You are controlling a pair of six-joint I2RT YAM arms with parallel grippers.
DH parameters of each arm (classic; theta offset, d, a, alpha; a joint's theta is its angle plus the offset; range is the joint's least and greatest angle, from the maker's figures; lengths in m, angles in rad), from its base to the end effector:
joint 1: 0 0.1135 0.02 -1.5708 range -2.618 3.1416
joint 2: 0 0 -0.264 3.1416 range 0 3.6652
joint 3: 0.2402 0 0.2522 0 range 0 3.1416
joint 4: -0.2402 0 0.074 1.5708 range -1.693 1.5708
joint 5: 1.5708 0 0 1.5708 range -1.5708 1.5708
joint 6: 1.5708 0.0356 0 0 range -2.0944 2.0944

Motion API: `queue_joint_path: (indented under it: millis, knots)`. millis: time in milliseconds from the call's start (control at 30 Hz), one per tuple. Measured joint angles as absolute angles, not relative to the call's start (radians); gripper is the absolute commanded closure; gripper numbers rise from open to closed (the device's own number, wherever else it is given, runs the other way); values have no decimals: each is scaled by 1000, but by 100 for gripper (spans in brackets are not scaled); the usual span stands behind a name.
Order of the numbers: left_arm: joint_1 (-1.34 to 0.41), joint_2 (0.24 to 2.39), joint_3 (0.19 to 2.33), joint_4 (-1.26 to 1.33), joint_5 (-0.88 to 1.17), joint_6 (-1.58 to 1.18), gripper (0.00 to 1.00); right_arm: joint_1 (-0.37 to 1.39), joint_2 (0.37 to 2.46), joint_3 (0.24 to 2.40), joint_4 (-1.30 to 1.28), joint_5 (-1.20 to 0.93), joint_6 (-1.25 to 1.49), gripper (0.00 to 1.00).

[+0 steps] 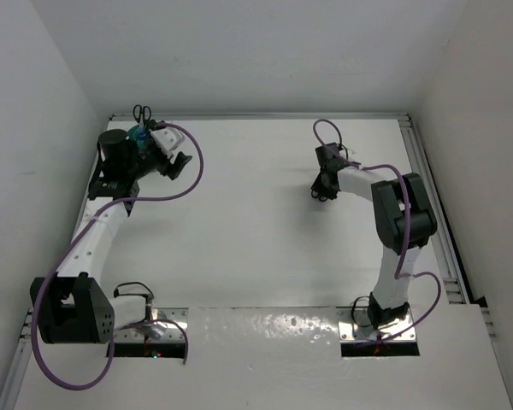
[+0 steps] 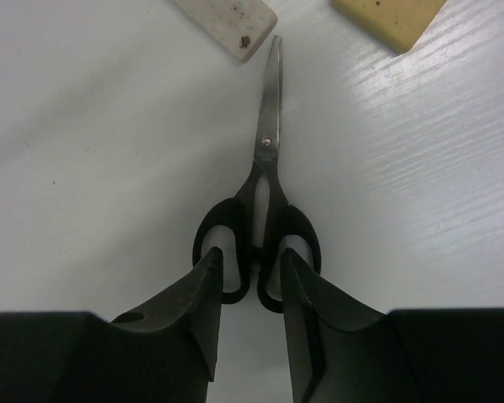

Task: Sort the stationery into containers
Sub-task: Pick up the scissors from the center of the board.

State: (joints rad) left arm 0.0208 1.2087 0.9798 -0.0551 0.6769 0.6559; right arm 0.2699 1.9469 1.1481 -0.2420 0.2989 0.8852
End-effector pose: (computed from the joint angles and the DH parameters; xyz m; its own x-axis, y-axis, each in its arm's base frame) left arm 0.2767 -0.0165 0.3347 0.1347 0.4783 -0.8678 0.6344 0.6311 0.4464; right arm 0.3743 0.0927 0.1322 -0.6127 0.5980 -0.5167 0.5732 0.7864 0.2304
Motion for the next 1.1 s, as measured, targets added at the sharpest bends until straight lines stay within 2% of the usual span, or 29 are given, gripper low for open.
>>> queue_joint_path:
  millis: [200, 300, 333, 467, 1100]
  knots:
    - [21, 1209, 968, 14, 685, 617, 32, 271, 1960, 1162, -236, 320, 899, 68]
    - [21, 1208, 959, 49, 687, 603, 32, 271, 1961, 1162, -241, 337, 896, 80]
    - [21, 1208, 954, 59, 690, 599, 32, 271, 1961, 1162, -242, 341, 896, 87]
    - [21, 1208, 940, 85, 702, 595, 32, 271, 1957, 1148, -225, 347, 893, 100]
    - [10, 1193, 900, 131, 728, 597, 32, 286, 1824, 955, -114, 302, 706, 100]
